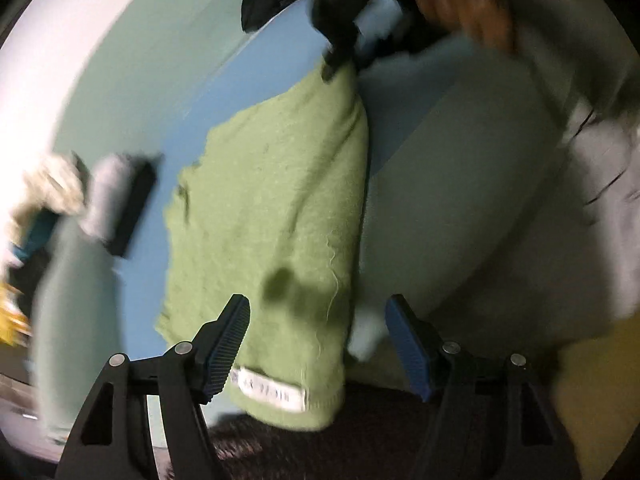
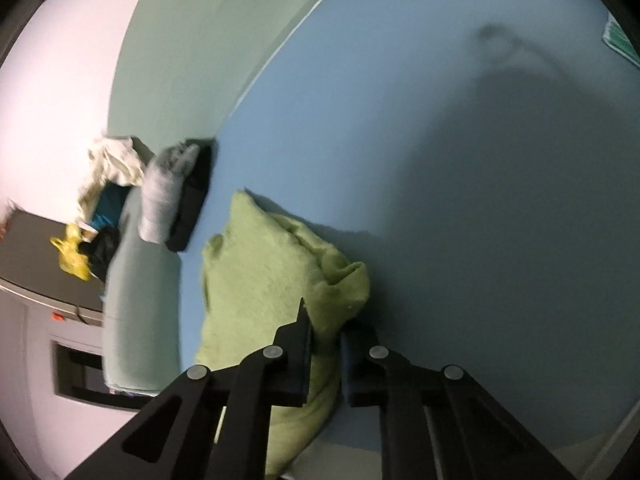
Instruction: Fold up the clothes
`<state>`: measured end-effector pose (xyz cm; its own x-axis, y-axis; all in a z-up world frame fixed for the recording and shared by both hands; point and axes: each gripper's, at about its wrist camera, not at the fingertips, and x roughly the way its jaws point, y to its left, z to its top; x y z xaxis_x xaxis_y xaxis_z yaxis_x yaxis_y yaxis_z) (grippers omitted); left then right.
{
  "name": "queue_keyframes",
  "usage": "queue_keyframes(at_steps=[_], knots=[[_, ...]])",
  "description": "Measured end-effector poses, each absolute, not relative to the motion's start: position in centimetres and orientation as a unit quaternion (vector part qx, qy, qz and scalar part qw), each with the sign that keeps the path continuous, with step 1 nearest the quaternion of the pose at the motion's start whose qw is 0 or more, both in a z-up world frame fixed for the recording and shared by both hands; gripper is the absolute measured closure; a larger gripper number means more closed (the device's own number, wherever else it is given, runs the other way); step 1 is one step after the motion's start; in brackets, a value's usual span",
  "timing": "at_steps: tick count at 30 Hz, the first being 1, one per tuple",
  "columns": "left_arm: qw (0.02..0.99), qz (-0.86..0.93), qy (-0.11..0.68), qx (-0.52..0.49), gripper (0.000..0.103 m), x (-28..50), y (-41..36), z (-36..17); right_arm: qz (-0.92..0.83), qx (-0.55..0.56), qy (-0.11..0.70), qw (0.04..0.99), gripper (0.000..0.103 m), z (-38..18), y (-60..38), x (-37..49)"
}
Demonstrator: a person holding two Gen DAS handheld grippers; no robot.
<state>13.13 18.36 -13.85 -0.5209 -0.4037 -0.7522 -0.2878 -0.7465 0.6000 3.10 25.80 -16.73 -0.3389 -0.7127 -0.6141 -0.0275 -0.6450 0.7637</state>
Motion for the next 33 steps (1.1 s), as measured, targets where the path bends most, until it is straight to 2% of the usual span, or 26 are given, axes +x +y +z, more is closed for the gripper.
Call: queue_keyframes(at_steps=[3,5,7,9,10,12,13,14,15,16,18,21,26,28,30,33], knots=[[0.051,-0.777,-0.376,0.503,0.032,12.8,18.7,-15.3,-0.742,0.530,-0.341,0.229,0.092,-16.7,25.8,2.8],[0.052,-0.776,-0.372,0.507,0.030,12.7,18.6,-15.4,-0.743,0.537,-0.333,0.221,0.085,-16.9,25.3,2.5],[0.052,-0.778,-0.356,0.516,0.030,12.4,18.3,-15.4,-0.743,0.539,-0.337,0.213,0.071,-17.1,24.9,2.1],[0.064,-0.780,-0.342,0.519,0.030,12.1,17.9,-14.9,-0.740,0.537,-0.344,0.214,0.066,-17.1,24.6,1.6],[0.083,-0.783,-0.338,0.516,0.034,12.0,17.4,-14.5,-0.740,0.537,-0.345,0.215,0.064,-17.0,24.5,1.3],[0.116,-0.784,-0.310,0.526,0.053,11.4,15.9,-14.0,-0.735,0.543,-0.336,0.228,0.064,-17.1,23.8,0.9],[0.123,-0.784,-0.292,0.534,0.070,11.1,15.2,-13.8,-0.731,0.549,-0.330,0.237,0.064,-17.2,23.4,0.8],[0.115,-0.784,-0.277,0.543,0.080,11.0,14.8,-13.8,-0.726,0.555,-0.324,0.246,0.064,-17.3,22.9,0.8],[0.106,-0.784,-0.262,0.552,0.083,10.8,14.4,-13.7,-0.728,0.558,-0.310,0.249,0.071,-17.3,22.3,1.0],[0.097,-0.784,-0.247,0.561,0.086,10.7,14.0,-13.6,-0.734,0.560,-0.291,0.250,0.088,-17.1,21.8,1.3],[0.063,-0.810,-0.178,0.555,0.088,10.8,12.0,-10.3,-0.739,0.556,-0.290,0.248,0.091,-16.5,21.5,1.5],[0.000,-0.853,-0.044,0.520,0.090,11.3,8.0,-3.1,-0.718,0.511,-0.383,0.277,0.091,-13.0,22.7,0.8],[-0.107,-0.880,0.179,0.426,0.091,12.6,1.5,9.3,-0.709,0.332,-0.450,0.429,0.091,2.9,23.3,2.7],[-0.160,-0.888,0.238,0.359,0.091,14.6,-0.6,13.6,-0.706,0.272,-0.458,0.466,0.091,7.4,24.0,4.1],[-0.194,-0.881,0.283,0.326,0.091,15.4,-2.3,15.2,-0.717,0.248,-0.452,0.469,0.091,10.1,24.1,4.7],[-0.176,-0.863,0.330,0.341,0.091,14.7,-3.7,13.5,-0.734,0.276,-0.429,0.450,0.091,10.9,22.4,3.3]])
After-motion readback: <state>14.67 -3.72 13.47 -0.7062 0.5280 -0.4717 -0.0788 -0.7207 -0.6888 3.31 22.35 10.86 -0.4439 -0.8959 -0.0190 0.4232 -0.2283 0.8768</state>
